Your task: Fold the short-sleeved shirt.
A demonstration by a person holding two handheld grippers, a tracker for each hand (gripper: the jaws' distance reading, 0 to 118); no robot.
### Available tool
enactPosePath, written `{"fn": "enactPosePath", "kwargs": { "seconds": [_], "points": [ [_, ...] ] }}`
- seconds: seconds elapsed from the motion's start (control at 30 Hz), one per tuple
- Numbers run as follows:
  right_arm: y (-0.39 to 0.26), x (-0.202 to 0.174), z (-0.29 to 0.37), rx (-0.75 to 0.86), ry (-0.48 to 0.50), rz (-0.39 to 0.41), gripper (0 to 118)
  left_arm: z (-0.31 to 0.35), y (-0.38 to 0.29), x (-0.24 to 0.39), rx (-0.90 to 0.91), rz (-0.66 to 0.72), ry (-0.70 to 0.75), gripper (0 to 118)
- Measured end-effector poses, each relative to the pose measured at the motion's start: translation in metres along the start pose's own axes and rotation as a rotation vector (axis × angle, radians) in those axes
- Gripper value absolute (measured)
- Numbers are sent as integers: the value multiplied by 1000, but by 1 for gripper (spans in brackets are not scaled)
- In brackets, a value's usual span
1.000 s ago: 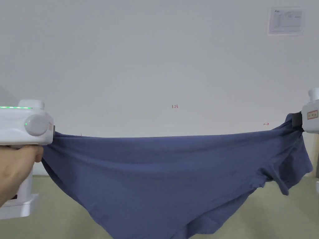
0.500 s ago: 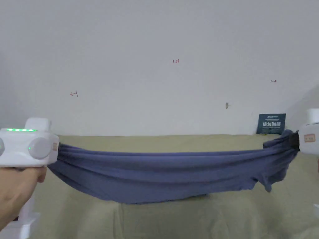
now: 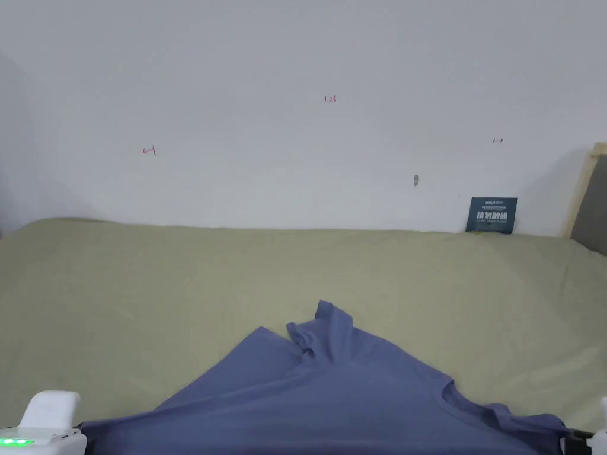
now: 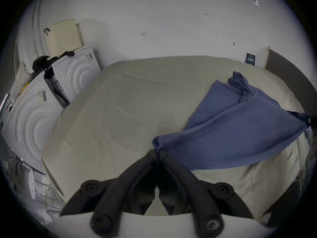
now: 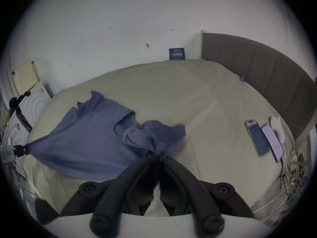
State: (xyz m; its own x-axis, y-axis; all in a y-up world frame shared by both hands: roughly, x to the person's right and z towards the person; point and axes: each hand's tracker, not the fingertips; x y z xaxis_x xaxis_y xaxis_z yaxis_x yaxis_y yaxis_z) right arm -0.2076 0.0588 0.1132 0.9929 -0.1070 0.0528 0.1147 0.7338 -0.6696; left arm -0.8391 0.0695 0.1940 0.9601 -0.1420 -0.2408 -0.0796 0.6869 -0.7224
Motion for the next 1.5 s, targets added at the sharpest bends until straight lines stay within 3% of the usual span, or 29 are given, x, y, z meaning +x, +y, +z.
{"fn": "enactPosePath", "kwargs": {
  "seconds": [0.3, 0.33, 0.37, 0.4, 0.43, 0.47, 0.6, 0.8, 0.83, 0.87, 0.9, 0.93, 1.03, 1.2, 1.4, 1.5],
  "points": [
    [-77, 22, 33, -51, -16, -5, 7, 28, -67, -11, -65, 46, -74, 0],
    [-77, 21, 33, -50, -14, -11, 14, 28, -68, -12, -62, 60, -86, 2],
    [-77, 20, 32, -48, -10, -15, 31, 26, -69, -14, -46, 88, -115, 10],
    [-75, 17, 32, -46, -11, -12, 63, 24, -68, -15, -39, 107, -131, 38],
    [-75, 15, 35, -31, -24, -8, 100, 25, -65, -17, -42, 108, -127, 97],
    [-72, 14, 37, -24, -32, -4, 110, 26, -63, -18, -39, 110, -123, 118],
    [-55, 6, 65, 73, 11, -53, 111, 59, -48, -11, 58, 112, -124, 113],
    [-37, -56, 118, 249, 92, 65, 107, 115, -30, 13, 259, 158, -175, 107],
    [-39, -71, 131, 308, 93, 74, 89, 126, -28, 18, 287, 155, -184, 90],
    [-38, -87, 144, 349, 79, 100, 59, 138, -28, 24, 313, 139, -207, 60],
    [-39, -102, 152, 376, 66, 117, 21, 149, -28, 31, 339, 117, -214, 18],
    [-40, -116, 160, 412, 58, 120, 2, 159, -30, 38, 380, 97, -214, 0],
    [-45, -149, 176, 446, 126, 126, 2, 180, -32, 48, 436, 98, -271, 0],
    [-56, -189, 185, 514, 126, 152, 2, 193, -30, 60, 546, 23, -165, 0],
    [-61, -215, 180, 527, 109, 198, 2, 191, -28, 52, 566, 27, -138, 0],
    [-64, -220, 176, 516, 122, 178, 2, 185, -29, 35, 548, 26, -105, 0]
  ]
}}
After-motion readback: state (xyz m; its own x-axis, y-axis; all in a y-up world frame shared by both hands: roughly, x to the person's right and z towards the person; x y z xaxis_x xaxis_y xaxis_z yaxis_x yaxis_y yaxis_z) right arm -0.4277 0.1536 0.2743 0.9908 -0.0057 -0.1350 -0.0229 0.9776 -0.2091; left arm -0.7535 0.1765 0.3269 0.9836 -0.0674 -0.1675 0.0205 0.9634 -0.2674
